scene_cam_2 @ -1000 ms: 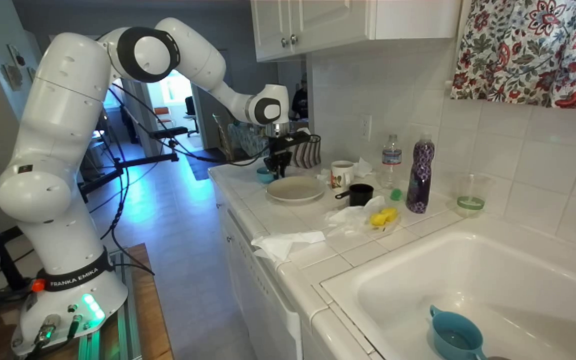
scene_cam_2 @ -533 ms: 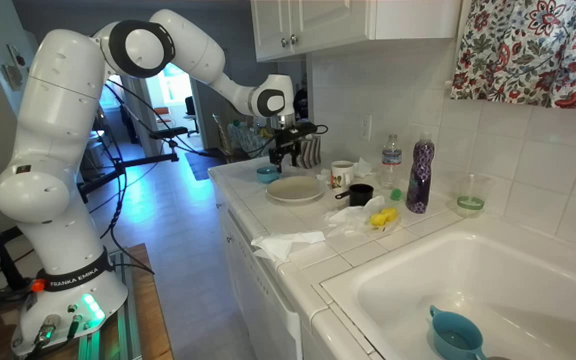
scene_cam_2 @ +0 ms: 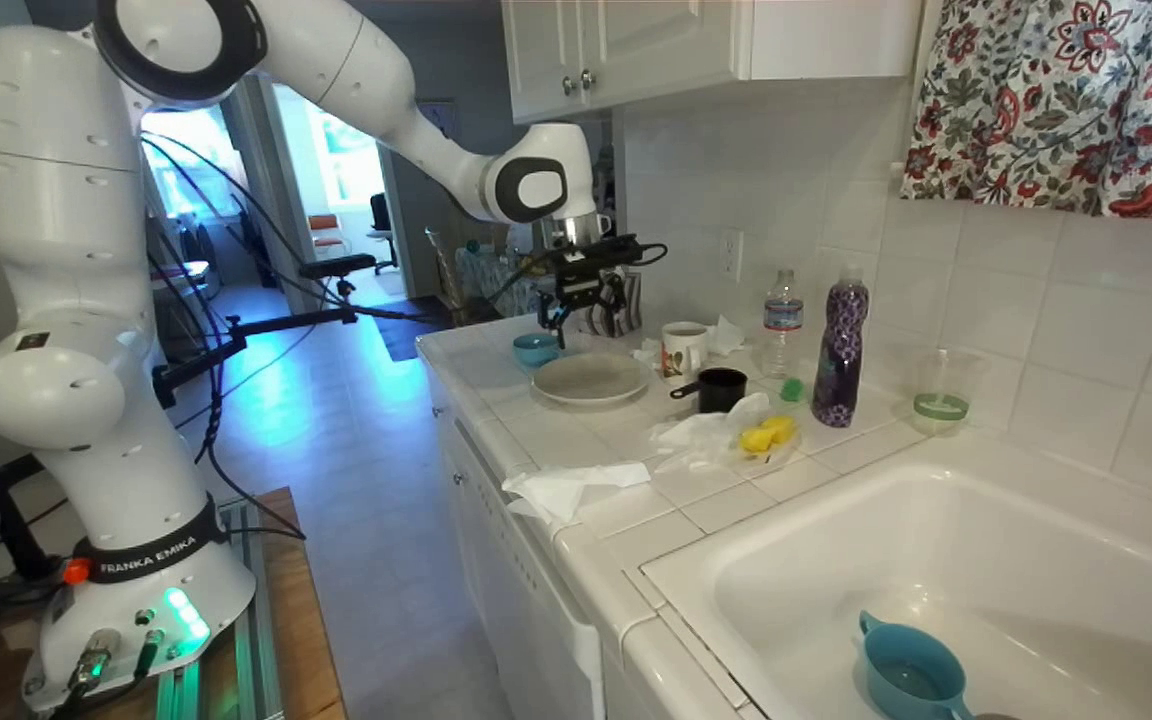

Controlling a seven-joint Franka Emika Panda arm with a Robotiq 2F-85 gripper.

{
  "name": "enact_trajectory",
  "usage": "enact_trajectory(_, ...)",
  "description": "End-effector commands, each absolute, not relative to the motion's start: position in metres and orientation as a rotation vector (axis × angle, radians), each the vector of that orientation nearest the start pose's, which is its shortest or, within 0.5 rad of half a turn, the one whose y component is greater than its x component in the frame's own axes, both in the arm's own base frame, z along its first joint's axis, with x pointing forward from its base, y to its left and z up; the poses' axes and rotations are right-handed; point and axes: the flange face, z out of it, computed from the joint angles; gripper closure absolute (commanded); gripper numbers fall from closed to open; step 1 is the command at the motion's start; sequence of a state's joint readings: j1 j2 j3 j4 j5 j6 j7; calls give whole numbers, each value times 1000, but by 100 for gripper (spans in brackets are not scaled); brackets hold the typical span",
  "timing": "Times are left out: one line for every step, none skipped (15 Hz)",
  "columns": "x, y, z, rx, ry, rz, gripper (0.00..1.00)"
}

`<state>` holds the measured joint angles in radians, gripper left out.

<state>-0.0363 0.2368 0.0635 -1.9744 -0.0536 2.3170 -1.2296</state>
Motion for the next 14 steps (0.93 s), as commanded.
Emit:
enact_trajectory(548, -37, 363, -2760, -1663, -119, 0)
enact_trajectory(536, -55, 364, -2806, -1587, -112, 0)
enact_trajectory(524, -72, 365, -2858, -1517, -108, 0)
enact_trajectory(512, -89, 365, -2899, -1430, -101, 0)
enact_trajectory(501, -103, 367, -2939, -1345, -95, 0)
enact_trajectory(491, -115, 365, -2973, -1258, -85, 0)
enact_trajectory(482, -125, 366, -3005, -1166, -84, 0)
enact_trajectory(506, -119, 363, -2945, -1294, -62, 0)
enact_trajectory(497, -128, 363, -2967, -1235, -60, 0)
enact_trajectory(491, -132, 364, -2978, -1204, -61, 0)
enact_trajectory(489, -132, 364, -2983, -1190, -62, 0)
enact_trajectory(488, -130, 364, -2985, -1183, -64, 0)
enact_trajectory(489, -129, 364, -2986, -1180, -64, 0)
enact_trajectory(488, -131, 363, -3075, -1067, -31, 0)
